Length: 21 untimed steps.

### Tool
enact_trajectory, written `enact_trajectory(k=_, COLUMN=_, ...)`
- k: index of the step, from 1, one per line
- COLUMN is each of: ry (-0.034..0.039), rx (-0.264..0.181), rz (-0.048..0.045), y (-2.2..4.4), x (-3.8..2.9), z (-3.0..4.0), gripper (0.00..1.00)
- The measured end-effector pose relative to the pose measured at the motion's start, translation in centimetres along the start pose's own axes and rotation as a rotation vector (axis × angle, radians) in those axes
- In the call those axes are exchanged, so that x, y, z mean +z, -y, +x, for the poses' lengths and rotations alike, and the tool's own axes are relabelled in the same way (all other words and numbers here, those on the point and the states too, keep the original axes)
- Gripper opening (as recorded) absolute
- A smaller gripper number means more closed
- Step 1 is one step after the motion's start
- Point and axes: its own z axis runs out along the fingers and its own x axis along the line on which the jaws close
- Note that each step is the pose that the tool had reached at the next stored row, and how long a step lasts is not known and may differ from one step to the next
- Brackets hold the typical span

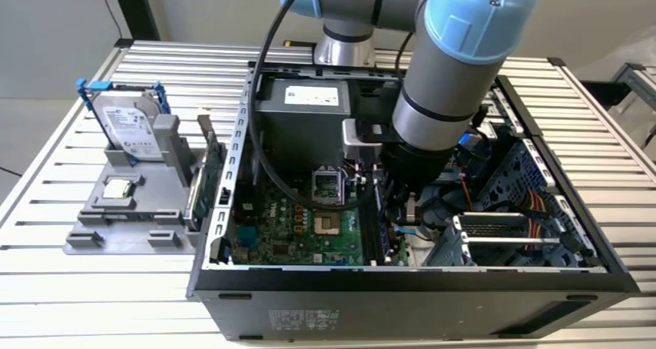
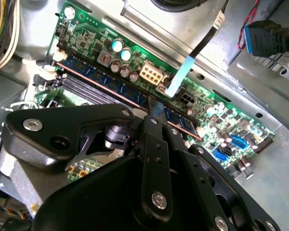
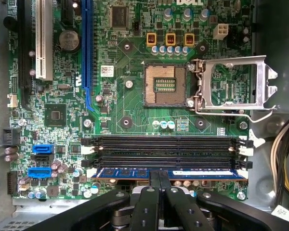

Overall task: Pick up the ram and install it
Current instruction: 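Press down the ram until it locks into place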

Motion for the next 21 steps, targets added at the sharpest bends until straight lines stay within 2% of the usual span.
enact_trajectory(k=3, ry=-0.0001, rx=0.000, rz=0.0000, y=0.00, x=0.02, z=0.00, gripper=0.00)
enact_trajectory(k=6, ry=0.0023, rx=0.000, rz=-0.0015, y=0.01, x=-0.35, z=-0.03, gripper=0.00)
enact_trajectory(k=11, ry=0.0008, rx=0.000, rz=-0.0034, y=-0.04, x=-1.97, z=-0.01, gripper=0.00)
enact_trajectory(k=17, ry=0.0006, rx=0.000, rz=-0.0039, y=-0.07, x=-3.00, z=-0.01, gripper=0.00)
enact_trajectory(k=21, ry=0.0005, rx=0.000, rz=-0.0040, y=-0.10, x=-4.04, z=-0.01, gripper=0.00)
